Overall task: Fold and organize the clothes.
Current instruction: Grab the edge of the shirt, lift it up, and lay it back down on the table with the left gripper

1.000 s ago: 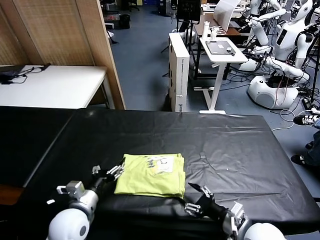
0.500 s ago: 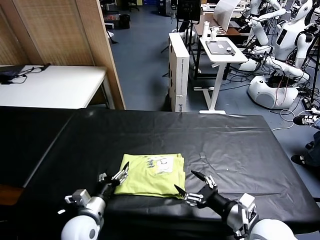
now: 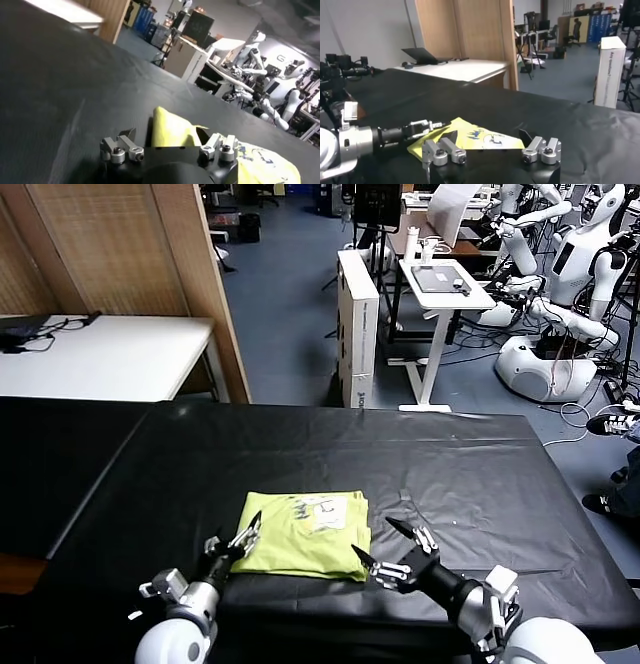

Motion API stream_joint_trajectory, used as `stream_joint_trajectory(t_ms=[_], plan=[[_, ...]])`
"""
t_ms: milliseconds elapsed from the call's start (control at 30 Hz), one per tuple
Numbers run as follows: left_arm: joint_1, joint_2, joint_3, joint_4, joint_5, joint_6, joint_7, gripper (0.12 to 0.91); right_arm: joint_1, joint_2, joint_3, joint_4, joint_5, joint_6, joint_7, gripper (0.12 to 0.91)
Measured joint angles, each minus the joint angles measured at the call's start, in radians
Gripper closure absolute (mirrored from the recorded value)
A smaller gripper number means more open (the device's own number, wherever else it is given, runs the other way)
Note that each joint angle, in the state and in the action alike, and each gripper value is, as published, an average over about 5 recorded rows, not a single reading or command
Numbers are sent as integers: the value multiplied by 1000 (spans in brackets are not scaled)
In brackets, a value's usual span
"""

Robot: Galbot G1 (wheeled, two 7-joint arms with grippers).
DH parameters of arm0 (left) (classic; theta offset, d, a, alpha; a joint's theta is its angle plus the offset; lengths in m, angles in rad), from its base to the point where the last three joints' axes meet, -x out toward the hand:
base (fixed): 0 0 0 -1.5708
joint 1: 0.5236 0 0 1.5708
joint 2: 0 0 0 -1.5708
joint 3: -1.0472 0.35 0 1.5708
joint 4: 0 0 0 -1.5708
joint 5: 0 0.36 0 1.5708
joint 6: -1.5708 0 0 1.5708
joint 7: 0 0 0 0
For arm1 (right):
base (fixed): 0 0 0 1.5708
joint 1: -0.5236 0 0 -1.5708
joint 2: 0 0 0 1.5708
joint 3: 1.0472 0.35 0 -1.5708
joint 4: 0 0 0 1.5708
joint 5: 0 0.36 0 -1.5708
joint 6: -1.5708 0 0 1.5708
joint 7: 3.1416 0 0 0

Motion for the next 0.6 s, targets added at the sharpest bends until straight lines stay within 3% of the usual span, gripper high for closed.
stream_joint_trajectory(t_ms=[67, 300, 400, 600], plan=[[1, -3, -1, 0, -8, 1, 0, 240, 2, 1, -1, -1, -1, 0, 0, 118], [12, -13, 0, -8, -19, 14, 0, 680, 6, 8, -5, -7, -4, 1, 0, 118], [12, -15, 2, -15, -21, 19, 0, 824, 6, 15, -5, -9, -6, 1, 0, 118], [11, 0, -1, -46, -26, 50, -10, 839, 4, 32, 0, -22, -11, 4, 8, 118]])
